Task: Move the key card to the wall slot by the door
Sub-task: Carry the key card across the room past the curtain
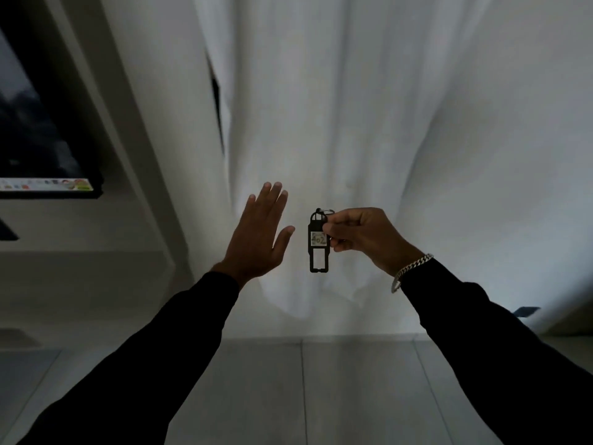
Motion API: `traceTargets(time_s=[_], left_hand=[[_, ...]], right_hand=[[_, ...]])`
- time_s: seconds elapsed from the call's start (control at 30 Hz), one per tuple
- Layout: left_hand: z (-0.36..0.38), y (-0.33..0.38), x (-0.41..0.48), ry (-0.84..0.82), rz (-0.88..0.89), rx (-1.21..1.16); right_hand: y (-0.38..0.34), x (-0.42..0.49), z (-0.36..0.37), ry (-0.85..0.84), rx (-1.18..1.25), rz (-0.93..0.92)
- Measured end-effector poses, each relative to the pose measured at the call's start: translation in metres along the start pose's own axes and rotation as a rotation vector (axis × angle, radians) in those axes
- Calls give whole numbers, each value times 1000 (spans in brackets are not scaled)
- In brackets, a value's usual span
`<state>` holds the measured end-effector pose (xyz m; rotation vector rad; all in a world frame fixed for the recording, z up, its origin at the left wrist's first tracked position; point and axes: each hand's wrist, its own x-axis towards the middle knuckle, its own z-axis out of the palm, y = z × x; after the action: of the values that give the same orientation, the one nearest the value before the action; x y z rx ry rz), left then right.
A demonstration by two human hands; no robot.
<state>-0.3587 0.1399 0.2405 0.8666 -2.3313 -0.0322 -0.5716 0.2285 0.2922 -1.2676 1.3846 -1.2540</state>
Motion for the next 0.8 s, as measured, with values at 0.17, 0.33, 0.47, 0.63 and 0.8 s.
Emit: traceTargets(time_s=[0.17, 0.33, 0.47, 0.63, 0.8], left_hand=[[20, 79, 37, 27, 48, -4], [40, 142, 75, 63, 106, -29], [56, 175, 107, 59, 187, -26], [79, 200, 147, 94, 255, -64], [108, 220, 197, 132, 316, -103]], right_hand=[[-16, -46, -79, 41, -7, -37], [-26, -79, -148, 103, -21, -58], [-29, -91, -193, 165, -21, -85], [-30, -89, -239, 246, -26, -103], [-36, -81, -285, 321, -36, -107]])
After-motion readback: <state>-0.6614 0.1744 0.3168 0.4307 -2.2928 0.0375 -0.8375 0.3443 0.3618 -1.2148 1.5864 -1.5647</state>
